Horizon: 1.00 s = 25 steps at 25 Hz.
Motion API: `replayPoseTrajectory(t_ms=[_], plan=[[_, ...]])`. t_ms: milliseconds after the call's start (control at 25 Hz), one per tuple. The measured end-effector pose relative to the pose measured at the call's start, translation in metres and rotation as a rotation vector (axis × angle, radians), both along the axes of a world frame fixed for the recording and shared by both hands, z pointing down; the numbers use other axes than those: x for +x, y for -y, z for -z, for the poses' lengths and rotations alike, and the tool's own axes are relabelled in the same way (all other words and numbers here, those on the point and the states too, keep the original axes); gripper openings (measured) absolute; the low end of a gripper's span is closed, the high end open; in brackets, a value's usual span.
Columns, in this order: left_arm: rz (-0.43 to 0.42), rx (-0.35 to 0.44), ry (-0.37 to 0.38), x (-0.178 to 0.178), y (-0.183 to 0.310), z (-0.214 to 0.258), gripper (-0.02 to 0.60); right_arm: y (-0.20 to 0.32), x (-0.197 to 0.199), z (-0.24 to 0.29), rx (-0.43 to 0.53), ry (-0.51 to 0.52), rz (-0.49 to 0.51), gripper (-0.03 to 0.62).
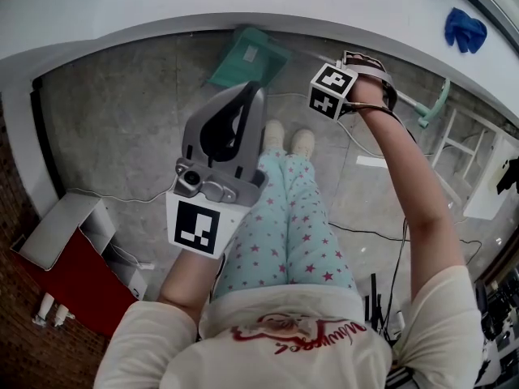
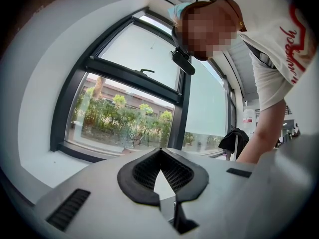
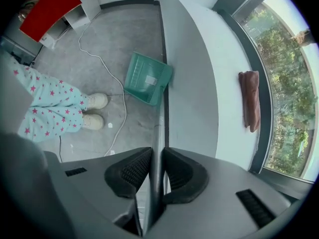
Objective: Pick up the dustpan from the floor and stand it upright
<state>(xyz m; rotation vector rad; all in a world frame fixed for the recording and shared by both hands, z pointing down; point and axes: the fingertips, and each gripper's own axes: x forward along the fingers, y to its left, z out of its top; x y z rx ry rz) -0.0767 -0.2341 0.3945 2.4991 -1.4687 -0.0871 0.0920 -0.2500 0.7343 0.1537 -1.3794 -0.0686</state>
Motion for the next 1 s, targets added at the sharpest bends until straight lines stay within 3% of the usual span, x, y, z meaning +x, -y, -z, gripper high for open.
replayPoseTrajectory(t_ms=[480,1000], plan=[[-0.005,0.009,-0.016,0.013,-0.002,0.015,0.018,0.02,0.04,0.032,0.036,-0.115,0.117,0.097],[-0.015,0.029,-0.006,0.024,0.0,0.035,0.018,0.036,0.049,0.063,0.119,-0.258,0.412,0.098]])
